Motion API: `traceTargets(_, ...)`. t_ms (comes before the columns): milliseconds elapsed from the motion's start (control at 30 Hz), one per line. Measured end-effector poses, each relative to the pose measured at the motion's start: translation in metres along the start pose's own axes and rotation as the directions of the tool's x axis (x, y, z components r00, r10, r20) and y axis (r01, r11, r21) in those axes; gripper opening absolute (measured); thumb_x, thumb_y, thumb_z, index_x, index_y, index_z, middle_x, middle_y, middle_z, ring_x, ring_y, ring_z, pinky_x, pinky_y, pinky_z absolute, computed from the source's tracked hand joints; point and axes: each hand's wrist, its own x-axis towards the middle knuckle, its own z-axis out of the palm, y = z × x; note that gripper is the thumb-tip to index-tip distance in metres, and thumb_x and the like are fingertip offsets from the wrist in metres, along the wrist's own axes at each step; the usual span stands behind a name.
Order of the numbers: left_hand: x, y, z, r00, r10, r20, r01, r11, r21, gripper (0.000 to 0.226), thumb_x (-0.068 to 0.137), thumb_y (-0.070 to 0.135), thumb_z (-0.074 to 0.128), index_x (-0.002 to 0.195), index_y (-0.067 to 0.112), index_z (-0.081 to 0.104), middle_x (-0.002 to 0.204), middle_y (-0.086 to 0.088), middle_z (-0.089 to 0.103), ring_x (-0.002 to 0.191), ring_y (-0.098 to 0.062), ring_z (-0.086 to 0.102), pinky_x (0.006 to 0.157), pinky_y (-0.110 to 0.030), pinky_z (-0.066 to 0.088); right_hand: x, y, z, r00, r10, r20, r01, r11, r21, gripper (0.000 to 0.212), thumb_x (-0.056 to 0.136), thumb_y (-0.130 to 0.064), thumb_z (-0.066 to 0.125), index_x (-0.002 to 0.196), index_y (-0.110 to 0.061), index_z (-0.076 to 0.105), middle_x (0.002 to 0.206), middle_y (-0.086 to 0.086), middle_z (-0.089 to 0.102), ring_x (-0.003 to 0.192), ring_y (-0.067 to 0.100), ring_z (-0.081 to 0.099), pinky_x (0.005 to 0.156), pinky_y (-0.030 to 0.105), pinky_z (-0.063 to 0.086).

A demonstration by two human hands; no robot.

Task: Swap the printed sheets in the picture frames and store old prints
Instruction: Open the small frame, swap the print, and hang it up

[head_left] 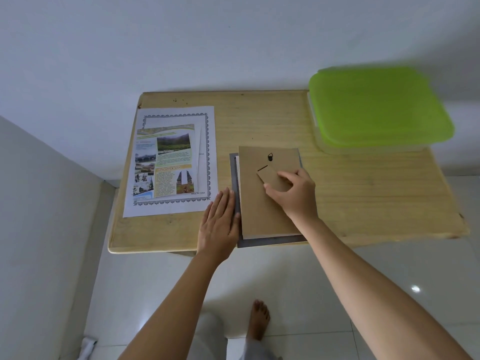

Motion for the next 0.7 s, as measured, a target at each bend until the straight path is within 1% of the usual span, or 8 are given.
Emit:
traceTargets(100,0.0,-0.001,0.001,1.0,0.008,-0.004,-0.008,1.0,0.005,0.064,0.088,0.05,0.002,0.146,0.024,0.001,0.151,0.014,-0.005,0.14,0.0,-0.01,0.116,-0.024,-0.004,0.008,-0.012,-0.019,0.997,0.032,-0.07,-0.026,0.997,0.074,0.043,0.064,-0.024,0.082,0.102,-0.006,0.07,0.089,0.007,0.058,0.08,0.014,0.055,0.068,0.016,0.042)
traceTargets(167,0.0,-0.001,0.001,1.0,0.011,-0.01,-0.011,1.0,0.011,0.065,0.088,0.051,0.003,0.147,0.023,0.003,0.152,0.013,-0.003,0.14,-0.001,-0.008,0.116,-0.024,-0.003,0.011,-0.014,-0.038,0.991,0.046,-0.124,-0.034,0.994,0.102,0.043,0.065,-0.025,0.081,0.102,-0.008,0.07,0.088,0.006,0.058,0.078,0.012,0.055,0.067,0.008,0.041)
traceTargets(267,-0.001,-0.001,0.003,1.0,0.012,-0.01,-0.012,1.0,0.023,0.065,0.089,0.051,0.003,0.147,0.022,0.003,0.153,0.011,-0.001,0.141,-0.002,-0.007,0.117,-0.027,-0.001,0.005,-0.002,-0.069,0.983,0.043,-0.177,-0.031,0.997,0.066,0.042,0.065,-0.024,0.081,0.102,-0.008,0.07,0.087,0.006,0.057,0.075,0.012,0.054,0.066,0.003,0.039)
traceTargets(367,-0.001,-0.001,0.004,1.0,0.011,-0.02,-0.01,1.0,0.008,0.064,0.09,0.051,0.006,0.147,0.022,0.006,0.154,0.009,0.003,0.141,-0.003,-0.004,0.118,-0.029,0.003,-0.015,0.028,-0.093,0.974,0.109,-0.197,-0.112,0.994,0.0,0.041,0.065,-0.021,0.082,0.101,-0.005,0.07,0.085,0.007,0.055,0.075,0.018,0.056,0.065,0.008,0.037)
traceTargets(467,-0.002,0.001,0.004,0.999,0.013,-0.037,-0.013,1.0,0.008,0.063,0.09,0.05,0.009,0.147,0.022,0.007,0.153,0.01,0.005,0.142,-0.004,-0.001,0.118,-0.029,0.005,-0.037,0.061,-0.106,0.956,0.228,-0.182,-0.242,0.968,-0.058,0.042,0.068,-0.019,0.081,0.105,-0.003,0.068,0.087,0.006,0.052,0.08,0.019,0.056,0.074,0.017,0.038)
traceTargets(533,-0.002,0.002,0.004,0.999,0.018,-0.044,-0.017,1.0,0.019,0.064,0.09,0.051,0.009,0.147,0.021,0.008,0.152,0.009,0.006,0.142,-0.004,0.0,0.118,-0.03,0.007,-0.044,0.08,-0.109,0.95,0.269,-0.155,-0.287,0.952,-0.106,0.042,0.072,-0.02,0.077,0.108,-0.001,0.066,0.09,0.007,0.051,0.09,0.026,0.056,0.079,0.024,0.04)
traceTargets(600,-0.001,0.003,0.004,0.999,0.02,-0.046,-0.019,0.999,0.027,0.064,0.09,0.051,0.009,0.147,0.019,0.009,0.152,0.009,0.006,0.142,-0.005,0.001,0.118,-0.03,0.007,-0.043,0.092,-0.11,0.95,0.289,-0.122,-0.306,0.938,-0.16,0.043,0.078,-0.022,0.073,0.115,-0.001,0.062,0.099,0.014,0.053,0.101,0.032,0.052,0.085,0.026,0.038)
traceTargets(700,-0.001,0.005,0.005,0.999,0.021,-0.039,-0.019,0.999,0.04,0.065,0.09,0.051,0.008,0.147,0.019,0.009,0.152,0.009,0.005,0.141,-0.004,0.0,0.118,-0.029,0.005,-0.031,0.098,-0.108,0.949,0.308,-0.067,-0.314,0.917,-0.244,0.046,0.086,-0.023,0.064,0.125,-0.001,0.054,0.115,0.019,0.05,0.115,0.032,0.041,0.091,0.028,0.034)
